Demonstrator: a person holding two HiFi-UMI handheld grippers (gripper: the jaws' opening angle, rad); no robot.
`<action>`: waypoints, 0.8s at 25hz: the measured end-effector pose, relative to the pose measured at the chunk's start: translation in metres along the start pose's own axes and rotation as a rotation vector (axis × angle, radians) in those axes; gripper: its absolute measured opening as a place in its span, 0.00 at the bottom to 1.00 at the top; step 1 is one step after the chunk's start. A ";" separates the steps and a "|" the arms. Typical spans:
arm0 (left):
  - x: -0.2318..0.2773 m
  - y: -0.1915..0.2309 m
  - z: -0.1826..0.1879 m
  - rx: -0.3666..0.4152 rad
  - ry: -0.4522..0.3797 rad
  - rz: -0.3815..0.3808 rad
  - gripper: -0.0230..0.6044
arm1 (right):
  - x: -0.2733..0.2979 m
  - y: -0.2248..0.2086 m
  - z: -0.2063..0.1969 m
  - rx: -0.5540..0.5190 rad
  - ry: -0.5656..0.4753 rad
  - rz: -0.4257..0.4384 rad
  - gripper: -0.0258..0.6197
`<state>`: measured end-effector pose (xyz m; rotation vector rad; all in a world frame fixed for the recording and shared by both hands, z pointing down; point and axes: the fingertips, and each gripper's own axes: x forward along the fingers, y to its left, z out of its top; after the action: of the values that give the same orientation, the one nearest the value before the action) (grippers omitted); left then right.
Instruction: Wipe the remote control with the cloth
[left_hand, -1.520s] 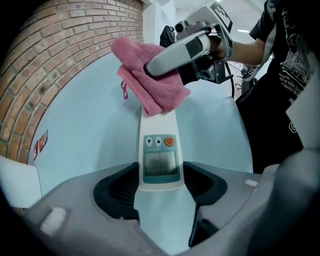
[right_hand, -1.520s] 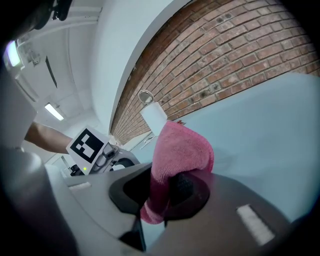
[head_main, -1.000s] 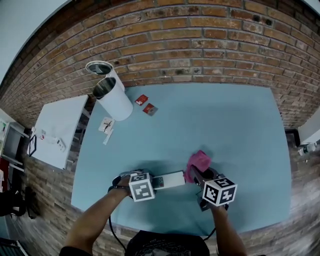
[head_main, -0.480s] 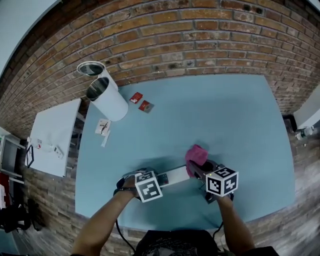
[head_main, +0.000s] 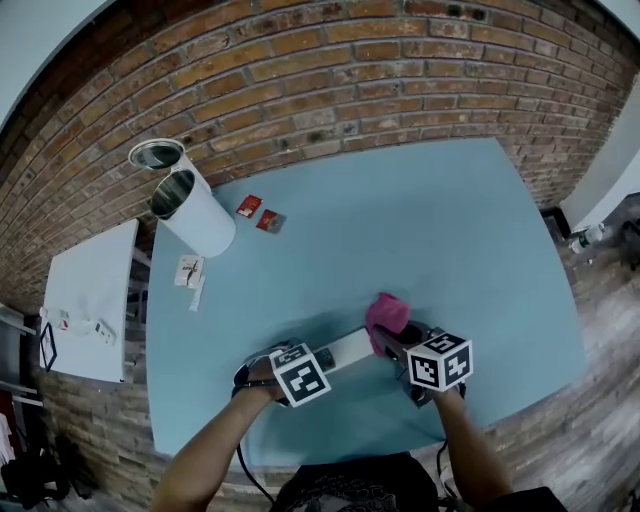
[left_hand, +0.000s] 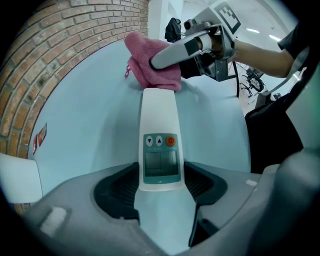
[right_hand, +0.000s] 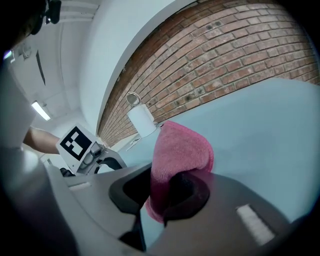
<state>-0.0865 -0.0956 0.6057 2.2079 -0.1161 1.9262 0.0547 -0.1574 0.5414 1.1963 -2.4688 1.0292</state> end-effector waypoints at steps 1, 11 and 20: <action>0.000 0.000 0.000 0.000 -0.004 0.000 0.47 | -0.001 0.001 -0.001 0.003 -0.003 -0.008 0.14; -0.001 0.000 0.000 0.012 -0.061 0.000 0.47 | -0.014 0.012 -0.011 0.049 -0.069 -0.079 0.14; -0.002 0.001 0.001 0.003 -0.089 0.003 0.48 | -0.023 0.029 -0.020 0.095 -0.146 -0.137 0.14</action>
<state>-0.0865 -0.0967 0.6035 2.2964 -0.1304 1.8307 0.0460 -0.1180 0.5308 1.4973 -2.4267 1.0667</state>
